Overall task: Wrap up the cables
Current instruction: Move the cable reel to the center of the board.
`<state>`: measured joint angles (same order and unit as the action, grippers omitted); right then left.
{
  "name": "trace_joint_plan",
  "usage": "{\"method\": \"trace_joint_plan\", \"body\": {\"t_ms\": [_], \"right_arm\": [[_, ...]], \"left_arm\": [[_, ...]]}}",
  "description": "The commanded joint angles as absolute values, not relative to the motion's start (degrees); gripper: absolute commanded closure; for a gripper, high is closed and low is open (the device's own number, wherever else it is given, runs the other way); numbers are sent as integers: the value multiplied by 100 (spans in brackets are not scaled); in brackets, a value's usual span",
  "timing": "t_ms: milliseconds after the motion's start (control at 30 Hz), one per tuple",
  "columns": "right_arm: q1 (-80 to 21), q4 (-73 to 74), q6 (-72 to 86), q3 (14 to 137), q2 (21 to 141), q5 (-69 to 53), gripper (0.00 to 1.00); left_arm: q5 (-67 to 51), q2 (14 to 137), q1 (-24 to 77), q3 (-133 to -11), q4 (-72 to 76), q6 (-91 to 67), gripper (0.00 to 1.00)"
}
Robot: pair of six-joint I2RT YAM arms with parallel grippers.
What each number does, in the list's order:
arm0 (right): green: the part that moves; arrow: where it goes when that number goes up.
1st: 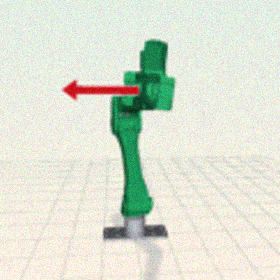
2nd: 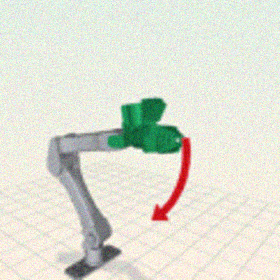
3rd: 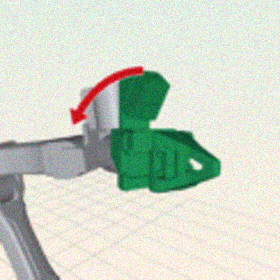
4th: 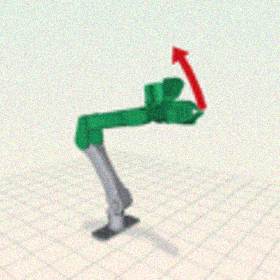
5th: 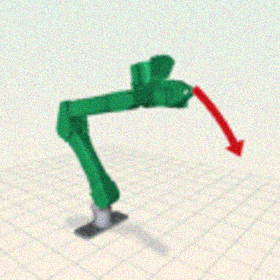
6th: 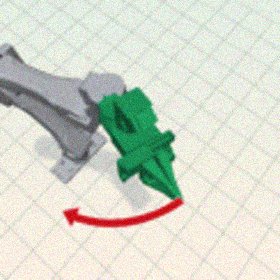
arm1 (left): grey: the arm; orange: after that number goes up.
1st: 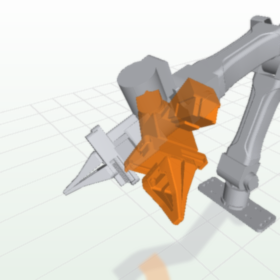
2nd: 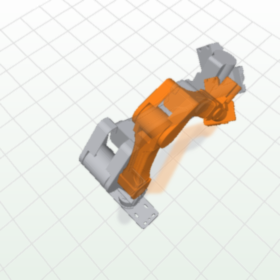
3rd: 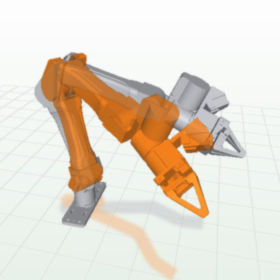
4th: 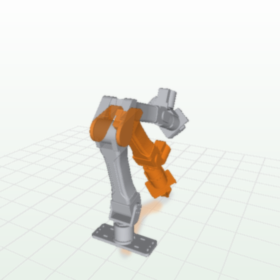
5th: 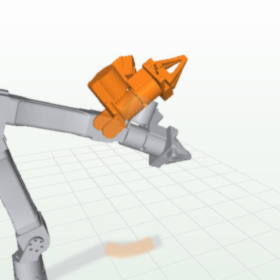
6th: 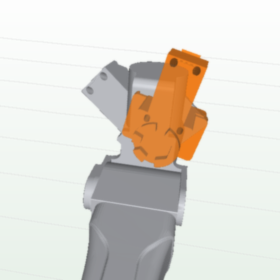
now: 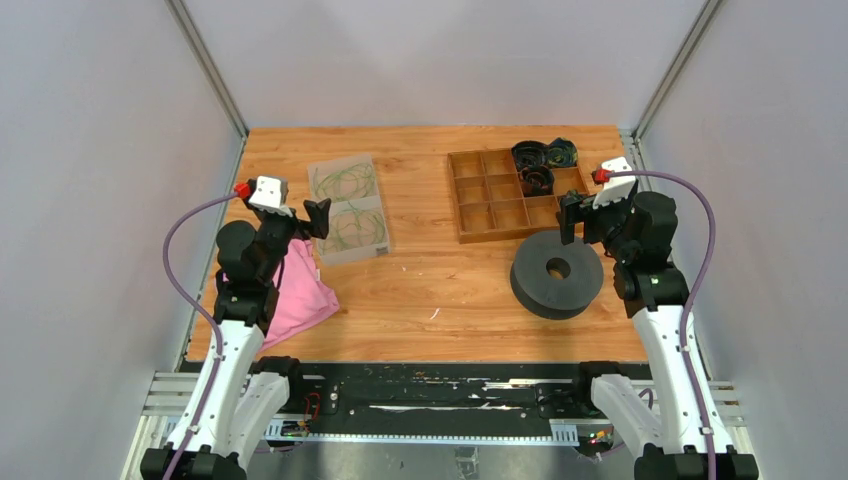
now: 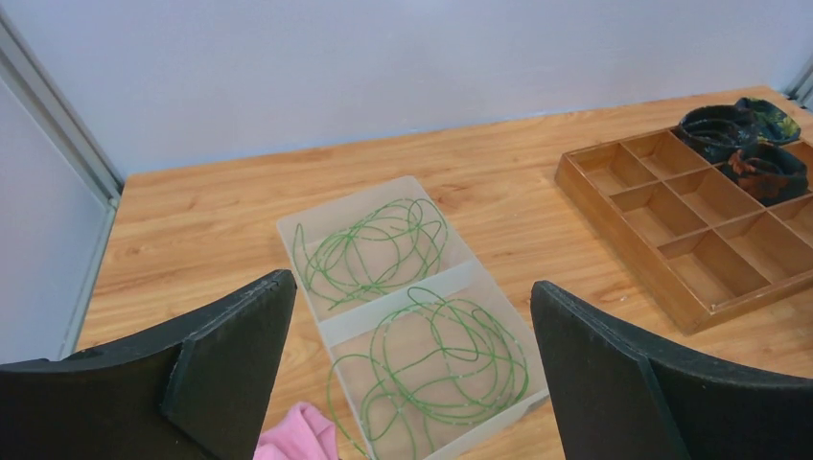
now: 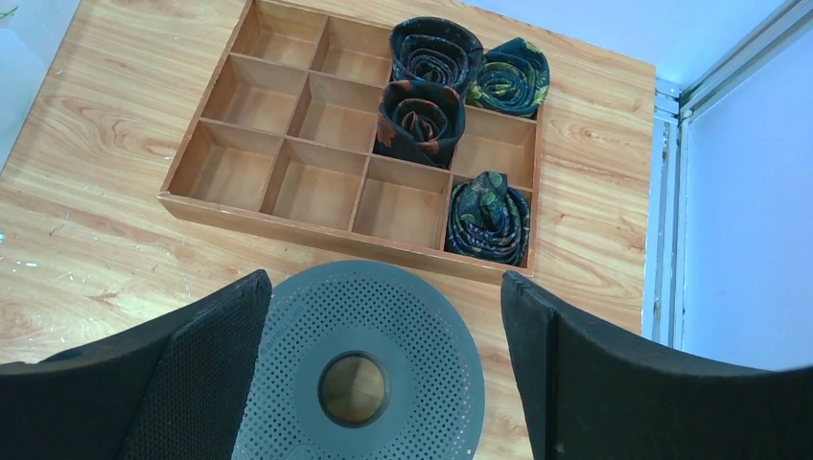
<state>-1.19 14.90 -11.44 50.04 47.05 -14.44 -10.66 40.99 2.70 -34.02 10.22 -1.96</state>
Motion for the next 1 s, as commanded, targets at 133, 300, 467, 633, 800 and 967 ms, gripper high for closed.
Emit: {"method": "trace_joint_plan", "body": {"t_ms": [133,300,467,633,800,967], "right_arm": [[-18,1423,-1156,4955,4664,-1244,11],[-18,1454,-1182,4967,4638,-1209,11],[-17,1607,-1365,5138,4510,-987,11],[-18,2498,-2097,5486,4564,-1204,11],[-38,4003,-2887,5897,4886,-1511,11],[-425,4657,-2982,5624,5231,-1654,11]], "left_arm": [[-980,4054,229,-3494,924,-34,2],[-941,4051,231,-3516,876,4,2],[-908,4045,230,-3617,706,88,2],[-1106,4067,230,-3630,655,211,2],[-1301,4103,233,-3621,653,225,2],[-1591,4163,233,-3593,673,249,2]]}}
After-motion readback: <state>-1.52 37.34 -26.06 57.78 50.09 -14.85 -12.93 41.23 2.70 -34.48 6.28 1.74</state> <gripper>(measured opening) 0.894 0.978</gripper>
